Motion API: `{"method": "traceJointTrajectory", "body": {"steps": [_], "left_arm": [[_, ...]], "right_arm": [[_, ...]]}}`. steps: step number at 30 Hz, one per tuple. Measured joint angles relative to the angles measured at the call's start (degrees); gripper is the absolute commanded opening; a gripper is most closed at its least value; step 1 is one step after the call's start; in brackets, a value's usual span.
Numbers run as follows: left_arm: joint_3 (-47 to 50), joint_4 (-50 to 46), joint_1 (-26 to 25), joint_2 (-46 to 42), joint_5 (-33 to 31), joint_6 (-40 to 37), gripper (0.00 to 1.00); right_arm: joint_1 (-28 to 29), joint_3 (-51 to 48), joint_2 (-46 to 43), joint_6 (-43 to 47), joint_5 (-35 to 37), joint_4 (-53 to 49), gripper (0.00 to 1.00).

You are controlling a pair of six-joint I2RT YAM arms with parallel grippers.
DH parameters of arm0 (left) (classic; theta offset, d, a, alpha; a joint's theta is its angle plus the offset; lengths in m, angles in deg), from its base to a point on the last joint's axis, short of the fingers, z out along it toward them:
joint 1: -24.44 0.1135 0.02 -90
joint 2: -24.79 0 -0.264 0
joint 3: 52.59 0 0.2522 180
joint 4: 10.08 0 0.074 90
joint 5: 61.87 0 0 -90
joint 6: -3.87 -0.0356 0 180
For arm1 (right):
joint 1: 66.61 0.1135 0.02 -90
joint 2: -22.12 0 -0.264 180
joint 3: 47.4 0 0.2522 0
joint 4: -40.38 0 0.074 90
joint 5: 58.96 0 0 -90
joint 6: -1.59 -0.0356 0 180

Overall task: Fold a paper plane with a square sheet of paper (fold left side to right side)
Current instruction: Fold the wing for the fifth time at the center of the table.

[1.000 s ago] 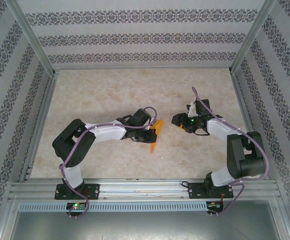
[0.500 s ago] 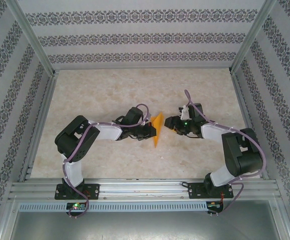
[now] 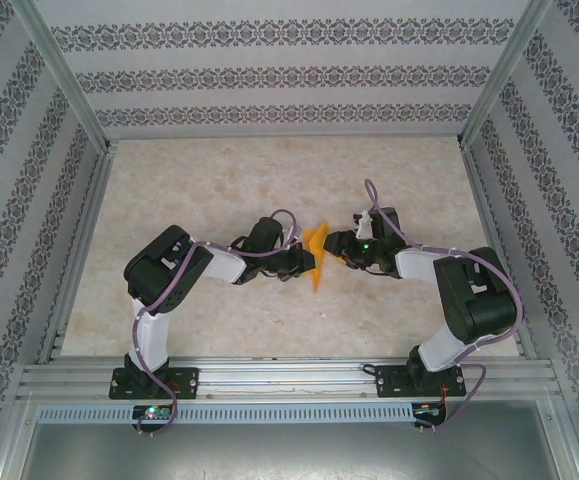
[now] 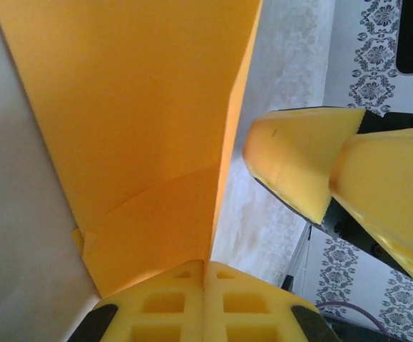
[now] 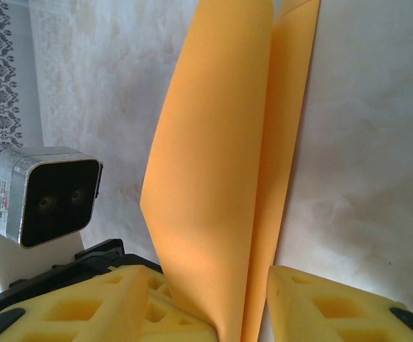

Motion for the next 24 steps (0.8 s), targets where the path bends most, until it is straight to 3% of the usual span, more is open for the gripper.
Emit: {"method": "traceJointTrajectory", "body": {"steps": [24], "left_arm": [[0.4,5.1,0.7,2.0,1.0,2.8,0.0]], "right_arm": [[0.8,2.2,6.4,-1.5,0.6,3.5,0.43]]}}
